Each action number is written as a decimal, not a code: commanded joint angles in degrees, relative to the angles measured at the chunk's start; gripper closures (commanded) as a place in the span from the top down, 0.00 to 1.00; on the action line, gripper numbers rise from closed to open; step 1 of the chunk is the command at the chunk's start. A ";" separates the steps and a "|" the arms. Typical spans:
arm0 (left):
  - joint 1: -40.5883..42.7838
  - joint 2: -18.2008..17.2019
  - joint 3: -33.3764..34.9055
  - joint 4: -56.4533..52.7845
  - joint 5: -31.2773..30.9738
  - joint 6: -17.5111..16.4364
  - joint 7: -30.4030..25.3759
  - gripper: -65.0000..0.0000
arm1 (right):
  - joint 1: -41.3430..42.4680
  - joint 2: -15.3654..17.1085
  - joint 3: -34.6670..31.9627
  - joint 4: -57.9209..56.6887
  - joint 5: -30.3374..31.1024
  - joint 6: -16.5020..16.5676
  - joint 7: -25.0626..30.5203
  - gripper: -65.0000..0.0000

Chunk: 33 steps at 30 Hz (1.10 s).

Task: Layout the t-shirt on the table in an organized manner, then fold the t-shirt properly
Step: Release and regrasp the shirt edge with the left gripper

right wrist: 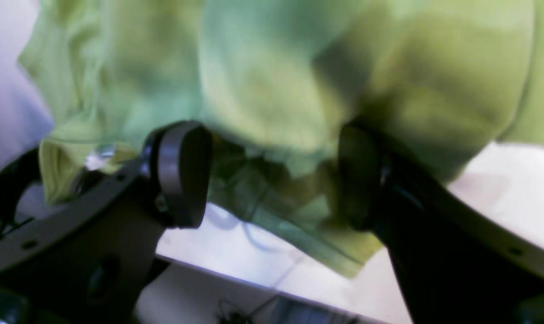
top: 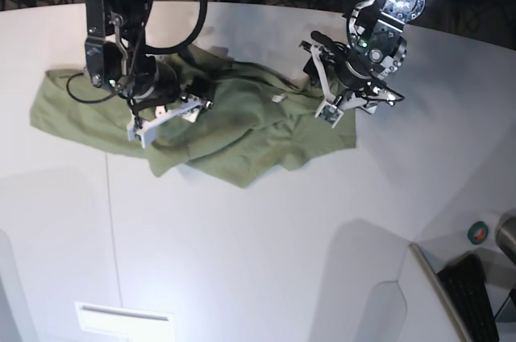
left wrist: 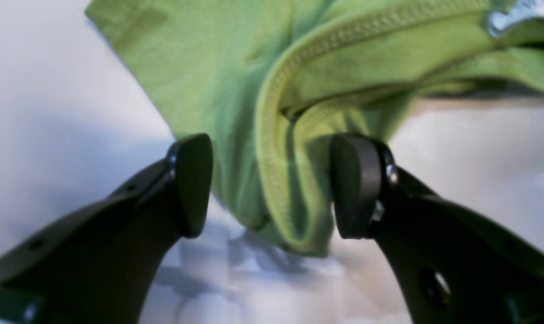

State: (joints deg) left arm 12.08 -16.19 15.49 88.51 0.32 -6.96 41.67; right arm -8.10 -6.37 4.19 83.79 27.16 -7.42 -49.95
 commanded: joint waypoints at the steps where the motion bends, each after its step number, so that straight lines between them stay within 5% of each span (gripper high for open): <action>1: 0.19 -0.83 -0.14 2.87 -1.24 -0.29 -1.01 0.61 | 0.85 0.00 0.78 -0.67 0.49 0.08 1.12 0.64; 5: 0.54 -3.90 -0.14 8.68 -7.66 -0.29 -1.01 0.61 | 2.16 0.09 1.48 -4.18 0.49 0.08 2.61 0.48; 9: 2.12 -4.96 -4.89 13.07 -13.81 -0.29 -1.01 0.61 | 2.16 1.23 1.40 -3.83 0.49 0.17 2.26 0.00; 12: 4.67 -4.61 -12.28 17.82 -21.64 -0.38 -1.01 0.61 | 1.72 1.32 1.40 -3.83 0.49 0.17 2.17 0.00; 16: 6.34 -4.61 -19.49 19.14 -41.94 -0.38 -0.75 0.61 | 1.11 1.32 1.31 -3.83 0.49 0.17 2.17 0.00; 23: 5.02 -4.87 -22.12 2.44 -72.98 -0.47 -0.75 0.61 | 0.93 1.40 1.40 -3.83 0.49 0.17 2.17 0.00; 30: 6.43 -5.05 -22.04 -3.28 -85.32 -0.56 -0.75 0.61 | 0.93 2.81 1.05 -3.74 0.49 0.17 2.17 0.00; 33: 7.66 -5.84 -22.04 -6.53 -85.32 -0.56 -0.66 0.60 | 0.93 3.25 0.96 -3.74 0.49 0.17 2.17 0.00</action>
State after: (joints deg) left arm 19.40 -21.08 -6.22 81.36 -84.03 -6.98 40.99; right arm -7.53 -3.29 5.04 79.15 28.18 -7.22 -47.97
